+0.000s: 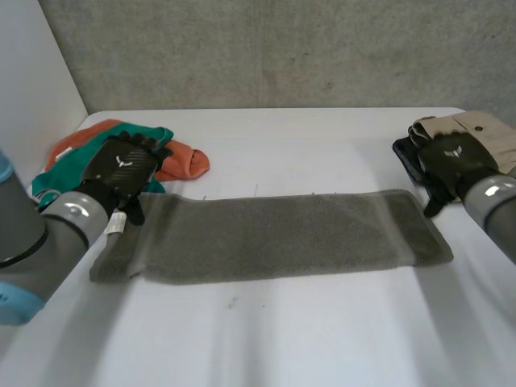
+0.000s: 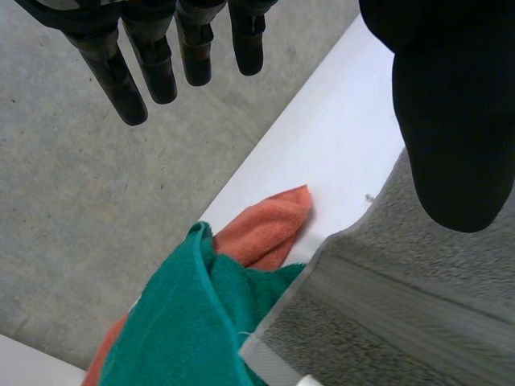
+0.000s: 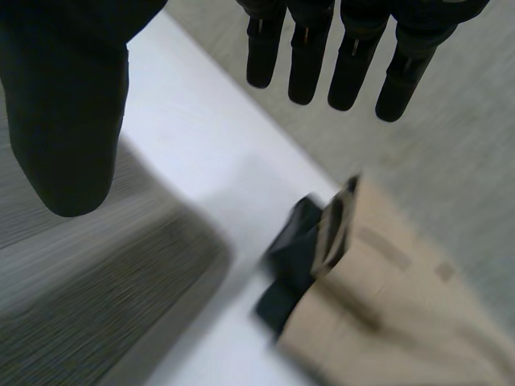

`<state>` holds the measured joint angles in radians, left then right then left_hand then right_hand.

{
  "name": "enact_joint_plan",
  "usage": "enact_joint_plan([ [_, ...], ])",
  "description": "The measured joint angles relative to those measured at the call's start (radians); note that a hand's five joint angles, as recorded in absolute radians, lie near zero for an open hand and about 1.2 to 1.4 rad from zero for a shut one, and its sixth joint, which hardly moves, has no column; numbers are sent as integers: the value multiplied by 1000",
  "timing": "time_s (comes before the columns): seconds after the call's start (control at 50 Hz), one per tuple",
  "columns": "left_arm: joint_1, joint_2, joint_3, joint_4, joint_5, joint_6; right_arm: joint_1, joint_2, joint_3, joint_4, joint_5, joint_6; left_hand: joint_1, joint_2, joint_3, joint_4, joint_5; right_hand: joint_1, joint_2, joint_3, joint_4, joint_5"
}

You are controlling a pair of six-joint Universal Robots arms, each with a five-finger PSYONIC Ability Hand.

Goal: Fold the laundry.

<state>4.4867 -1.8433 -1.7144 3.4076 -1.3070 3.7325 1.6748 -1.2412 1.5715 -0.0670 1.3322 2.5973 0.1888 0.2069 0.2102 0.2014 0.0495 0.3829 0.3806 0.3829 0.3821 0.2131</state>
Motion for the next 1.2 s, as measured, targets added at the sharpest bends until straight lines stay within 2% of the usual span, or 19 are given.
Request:
enact_joint_plan([
  [0.12,30,57,-103,46,65,-42,-98,-15,94,106,-91,-15,0,0,0,0,0,104,101,103,107,107],
  [0.28,28,51,-127,54,88,-72,-140,117,148,-33,-122,-66,0,0,0,0,0,133,134,139,141,142],
  [0.34,23,46,-126,52,87,-75,-139,166,140,-74,-118,-69,0,0,0,0,0,349,335,331,332,328],
  [0.38,19,44,-125,51,85,-76,-139,192,131,-95,-111,-69,0,0,0,0,0,638,662,647,649,638],
  [0.42,16,44,-126,50,83,-77,-144,203,126,-114,-97,-64,0,0,0,0,0,711,790,776,779,755],
  [0.6,18,93,-138,42,77,-86,-243,77,168,-234,54,-83,0,0,0,0,0,711,797,802,812,776],
  [0.74,33,148,-154,37,79,-119,-349,53,133,-213,79,-305,0,0,0,0,0,711,797,802,813,782],
  [0.82,39,165,-162,35,81,-135,-326,63,100,-191,92,-395,0,0,0,0,0,711,797,804,814,787],
  [0.94,48,185,-174,33,85,-157,-54,13,94,-265,36,-439,0,0,0,0,1,711,797,808,816,792],
  [1.04,45,199,-180,27,85,-166,238,-22,165,-425,-95,-439,0,0,0,0,0,711,797,808,816,792],
  [1.1,42,206,-188,24,85,-170,421,11,203,-527,-177,-444,0,0,0,0,0,711,797,808,816,792],
  [1.18,35,208,-199,22,86,-171,591,102,208,-589,-223,-462,0,0,0,0,0,711,796,807,815,795],
  [1.2,32,206,-202,23,86,-171,626,134,198,-586,-221,-470,0,0,0,0,1,683,717,722,740,728],
])
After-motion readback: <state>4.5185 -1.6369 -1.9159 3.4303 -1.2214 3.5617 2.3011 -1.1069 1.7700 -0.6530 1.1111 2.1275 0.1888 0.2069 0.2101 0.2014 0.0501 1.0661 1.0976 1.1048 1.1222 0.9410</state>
